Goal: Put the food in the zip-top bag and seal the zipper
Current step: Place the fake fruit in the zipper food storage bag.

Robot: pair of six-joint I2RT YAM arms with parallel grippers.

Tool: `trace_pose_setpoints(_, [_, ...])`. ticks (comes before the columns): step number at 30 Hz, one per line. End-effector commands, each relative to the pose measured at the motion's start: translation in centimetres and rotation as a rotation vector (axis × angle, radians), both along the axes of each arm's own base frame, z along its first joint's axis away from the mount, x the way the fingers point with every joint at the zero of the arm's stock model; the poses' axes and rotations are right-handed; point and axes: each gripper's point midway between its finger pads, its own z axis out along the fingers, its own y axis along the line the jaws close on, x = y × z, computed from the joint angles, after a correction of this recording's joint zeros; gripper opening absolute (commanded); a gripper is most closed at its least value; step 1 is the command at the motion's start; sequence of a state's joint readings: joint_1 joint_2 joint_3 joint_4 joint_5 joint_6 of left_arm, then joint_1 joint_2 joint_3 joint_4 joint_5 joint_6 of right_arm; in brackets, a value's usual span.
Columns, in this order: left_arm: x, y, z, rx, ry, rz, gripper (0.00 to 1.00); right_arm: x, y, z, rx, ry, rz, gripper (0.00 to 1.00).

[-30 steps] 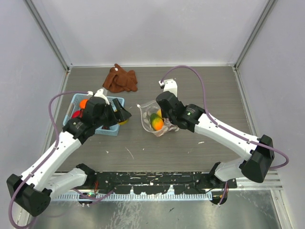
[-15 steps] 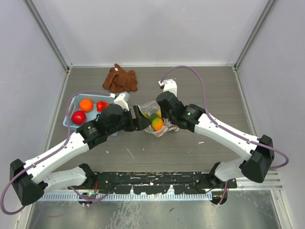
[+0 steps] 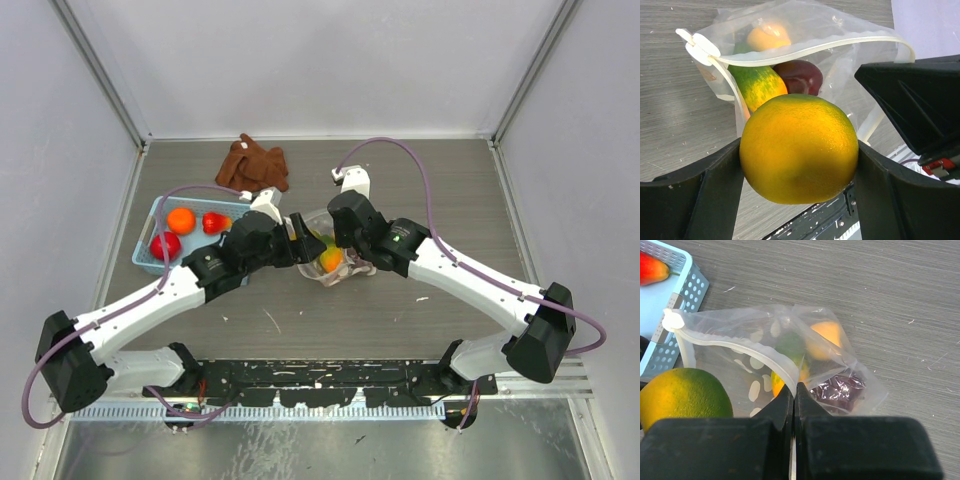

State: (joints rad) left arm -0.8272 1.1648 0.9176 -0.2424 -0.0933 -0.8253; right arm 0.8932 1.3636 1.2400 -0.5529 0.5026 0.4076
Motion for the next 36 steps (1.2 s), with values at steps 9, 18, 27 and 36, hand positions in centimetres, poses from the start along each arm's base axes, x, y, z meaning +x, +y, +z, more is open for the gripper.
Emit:
trace_pose_setpoints(9, [2.2, -1.2, 2.9, -0.086, -0.051, 0.074, 0.74, 0.3, 1.3, 2.8, 0.125, -0.052, 0.016, 0.00])
trace_pose_setpoints(18, [2.0, -1.1, 2.5, -0.087, -0.033, 0.082, 0.96, 0.3, 1.3, 2.8, 0.131, -0.053, 0.012, 0.01])
trace_pose_setpoints(27, [0.7, 0.1, 2.5, -0.051, 0.029, 0.090, 0.96, 0.4, 1.2, 2.9, 0.131, -0.056, 0.006, 0.01])
trace_pose_setpoints(36, [-2.4, 3.3, 0.8, 0.002, 0.163, 0.137, 0.88, 0.4, 1.2, 2.8, 0.130, -0.055, 0.003, 0.01])
